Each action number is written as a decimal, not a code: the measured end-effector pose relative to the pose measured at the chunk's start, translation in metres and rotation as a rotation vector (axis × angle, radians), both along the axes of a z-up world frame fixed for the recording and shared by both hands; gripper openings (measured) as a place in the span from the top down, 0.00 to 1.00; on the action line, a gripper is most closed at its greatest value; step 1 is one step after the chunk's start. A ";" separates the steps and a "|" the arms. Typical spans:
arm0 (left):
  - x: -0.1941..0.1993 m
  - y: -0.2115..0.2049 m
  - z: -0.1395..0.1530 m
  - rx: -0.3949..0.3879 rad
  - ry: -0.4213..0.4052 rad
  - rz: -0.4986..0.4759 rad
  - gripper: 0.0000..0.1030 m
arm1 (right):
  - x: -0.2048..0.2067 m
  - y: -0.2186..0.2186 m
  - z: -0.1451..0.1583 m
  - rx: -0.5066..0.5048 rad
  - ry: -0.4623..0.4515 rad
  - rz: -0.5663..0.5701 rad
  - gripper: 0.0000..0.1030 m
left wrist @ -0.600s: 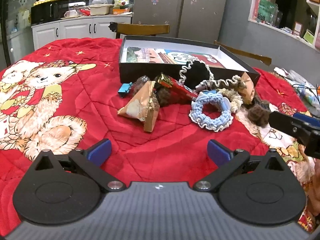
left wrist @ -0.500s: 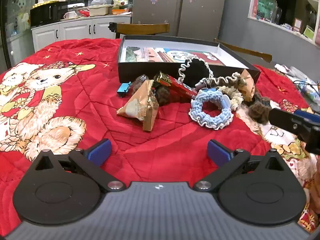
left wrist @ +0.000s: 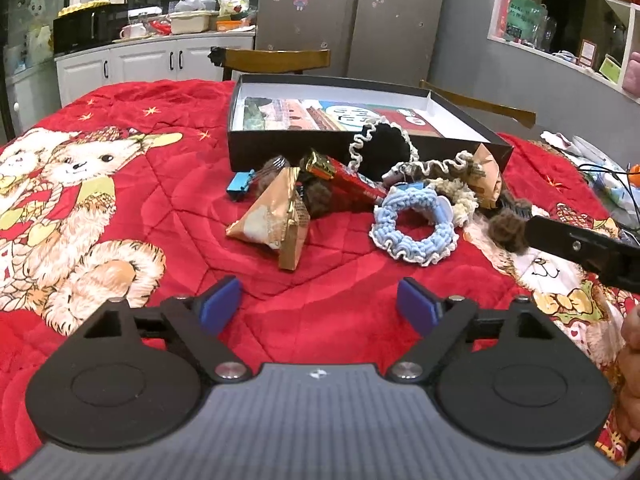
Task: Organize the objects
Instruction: 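Move the right gripper down onto the brown fuzzy hair clip, then close the right gripper on the brown hair clip while the left gripper grasps the paper-wrapped snack, then carry the hair clip and the snack over the black box with both grippers, then open both grippers to drop the hair clip and snack into the box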
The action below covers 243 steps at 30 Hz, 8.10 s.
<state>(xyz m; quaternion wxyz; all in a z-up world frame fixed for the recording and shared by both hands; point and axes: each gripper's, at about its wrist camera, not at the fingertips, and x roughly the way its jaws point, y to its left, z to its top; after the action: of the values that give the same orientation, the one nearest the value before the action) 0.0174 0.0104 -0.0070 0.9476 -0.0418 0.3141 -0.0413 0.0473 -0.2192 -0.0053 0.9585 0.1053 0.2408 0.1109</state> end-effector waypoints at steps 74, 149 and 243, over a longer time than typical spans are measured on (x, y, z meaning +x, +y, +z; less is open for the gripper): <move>0.026 0.022 0.003 0.018 -0.042 0.166 0.48 | 0.036 0.016 -0.006 -0.151 0.088 -0.114 0.63; 0.145 0.031 0.089 -0.043 -0.159 0.018 0.49 | 0.189 0.076 0.085 0.178 0.124 0.144 0.64; 0.002 -0.046 0.141 -0.096 -0.379 -0.172 0.17 | 0.063 -0.020 0.120 0.143 -0.172 -0.053 0.13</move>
<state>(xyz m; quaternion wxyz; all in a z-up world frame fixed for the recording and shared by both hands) 0.0190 -0.0359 0.1338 0.9796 -0.0515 0.1302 -0.1440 0.1104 -0.2389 0.1149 0.9683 0.1696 0.1462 0.1109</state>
